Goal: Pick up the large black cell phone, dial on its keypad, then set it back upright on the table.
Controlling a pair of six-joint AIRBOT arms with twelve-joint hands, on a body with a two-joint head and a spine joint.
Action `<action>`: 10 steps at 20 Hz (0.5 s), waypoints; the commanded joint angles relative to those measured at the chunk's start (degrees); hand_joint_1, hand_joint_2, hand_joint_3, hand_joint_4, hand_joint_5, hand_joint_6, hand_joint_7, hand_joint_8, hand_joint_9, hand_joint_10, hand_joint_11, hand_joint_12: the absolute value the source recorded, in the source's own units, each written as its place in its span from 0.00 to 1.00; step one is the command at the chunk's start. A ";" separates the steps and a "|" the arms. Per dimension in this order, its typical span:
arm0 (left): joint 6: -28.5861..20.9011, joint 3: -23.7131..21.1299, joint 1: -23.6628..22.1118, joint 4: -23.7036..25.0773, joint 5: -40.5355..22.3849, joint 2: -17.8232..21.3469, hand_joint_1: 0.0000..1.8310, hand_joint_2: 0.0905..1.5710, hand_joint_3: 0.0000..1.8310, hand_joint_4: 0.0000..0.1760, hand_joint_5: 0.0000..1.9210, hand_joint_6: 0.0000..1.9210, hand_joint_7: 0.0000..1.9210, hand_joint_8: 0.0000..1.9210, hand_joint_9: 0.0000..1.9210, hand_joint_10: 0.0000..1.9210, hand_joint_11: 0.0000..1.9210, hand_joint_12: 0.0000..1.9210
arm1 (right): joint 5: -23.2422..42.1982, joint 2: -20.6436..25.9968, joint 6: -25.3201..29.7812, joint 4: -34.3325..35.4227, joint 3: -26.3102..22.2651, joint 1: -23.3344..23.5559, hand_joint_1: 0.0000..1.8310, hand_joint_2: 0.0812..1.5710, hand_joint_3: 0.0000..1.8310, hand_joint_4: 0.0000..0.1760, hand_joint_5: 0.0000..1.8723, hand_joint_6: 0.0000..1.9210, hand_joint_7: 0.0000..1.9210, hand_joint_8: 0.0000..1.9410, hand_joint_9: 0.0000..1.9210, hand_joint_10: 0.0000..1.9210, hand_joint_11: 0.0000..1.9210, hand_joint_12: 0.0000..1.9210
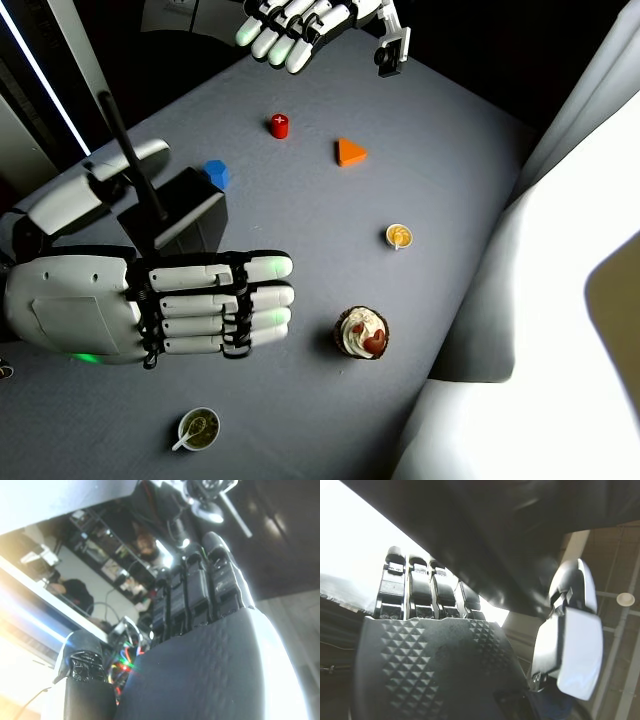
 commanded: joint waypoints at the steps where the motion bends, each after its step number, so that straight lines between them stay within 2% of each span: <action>1: 0.18 0.17 -1.35 -5.29 -4.58 0.57 0.03 0.73 0.00 0.00 0.09 0.00 0.11 0.00 0.09 0.00 0.00 0.25 | 7.48 1.08 0.50 0.57 -0.16 0.34 0.11 0.50 0.00 0.58 0.00 0.00 0.00 0.00 0.00 0.00 0.00 0.00; 5: 0.18 0.17 -1.35 -5.26 -4.60 0.57 0.03 0.73 0.00 0.00 0.09 0.00 0.10 0.00 0.09 0.00 0.00 0.24 | 7.48 2.01 0.50 -0.22 -1.22 -0.08 0.09 0.50 0.00 0.61 0.00 0.00 0.00 0.00 0.00 0.00 0.00 0.00; 8: 0.18 0.21 -1.35 -5.06 -4.72 0.57 0.03 0.73 0.00 0.00 0.09 0.00 0.11 0.00 0.08 0.00 0.00 0.24 | 8.44 3.75 0.43 -0.32 -3.09 -2.30 0.08 0.52 0.00 0.51 0.00 0.00 0.00 0.00 0.00 0.00 0.00 0.00; 10: 0.17 0.27 -1.34 -4.96 -4.72 0.55 0.00 0.74 0.00 0.00 0.07 0.00 0.09 0.00 0.07 0.00 0.00 0.20 | 10.02 5.01 0.43 -0.34 -4.61 -4.26 0.08 0.53 0.01 0.51 0.00 0.00 0.00 0.00 0.00 0.00 0.01 0.00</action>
